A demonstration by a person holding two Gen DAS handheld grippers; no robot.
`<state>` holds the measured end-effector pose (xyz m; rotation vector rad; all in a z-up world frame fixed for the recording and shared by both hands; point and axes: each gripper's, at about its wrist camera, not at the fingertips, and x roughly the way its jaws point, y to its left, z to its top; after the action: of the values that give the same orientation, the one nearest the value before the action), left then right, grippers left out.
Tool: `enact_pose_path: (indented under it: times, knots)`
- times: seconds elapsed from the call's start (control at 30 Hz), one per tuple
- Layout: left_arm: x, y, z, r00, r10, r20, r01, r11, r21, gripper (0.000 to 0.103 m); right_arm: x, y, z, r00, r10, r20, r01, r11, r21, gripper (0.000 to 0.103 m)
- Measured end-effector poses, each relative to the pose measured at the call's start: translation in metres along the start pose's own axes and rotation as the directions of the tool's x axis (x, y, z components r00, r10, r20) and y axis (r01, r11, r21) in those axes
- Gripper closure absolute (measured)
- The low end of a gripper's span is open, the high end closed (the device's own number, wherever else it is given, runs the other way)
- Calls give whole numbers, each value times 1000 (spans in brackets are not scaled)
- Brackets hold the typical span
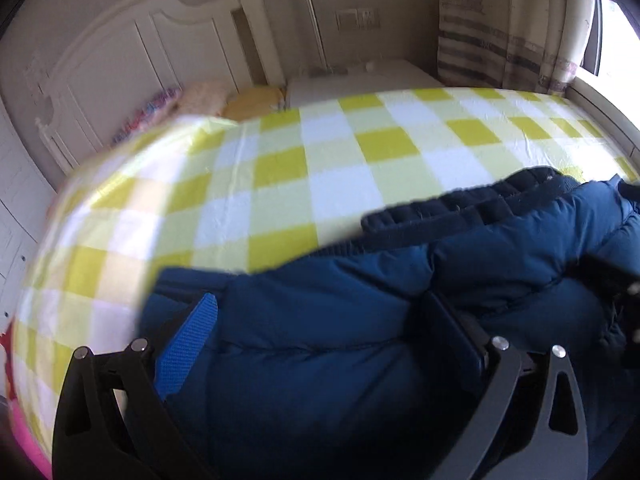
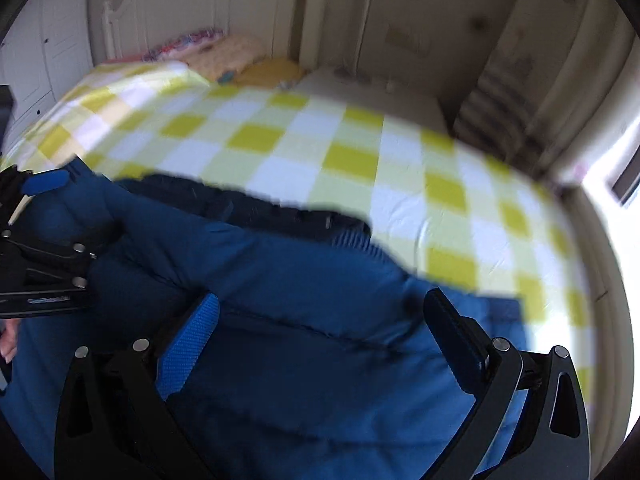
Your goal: Fold large clothes
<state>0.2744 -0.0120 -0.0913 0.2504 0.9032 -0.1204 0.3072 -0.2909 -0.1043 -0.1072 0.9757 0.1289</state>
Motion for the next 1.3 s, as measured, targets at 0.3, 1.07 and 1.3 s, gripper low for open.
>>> enact_pose_path:
  times: [0.3,1.07,1.3]
  knots:
    - [11,18,-11,993,-118,-4,117,989,-96,2,5,-16,-5,995,100,19,-101,991,86,4]
    - [10,20,-11,992,-125,-4,124,987,-100,2,17,-120,-15,988,146,44,-151,897,416,4]
    - [11,30,0,975,-179,-130,174,984,-49,2,-10,-95,1,995,-22,-96,52,946,320,5]
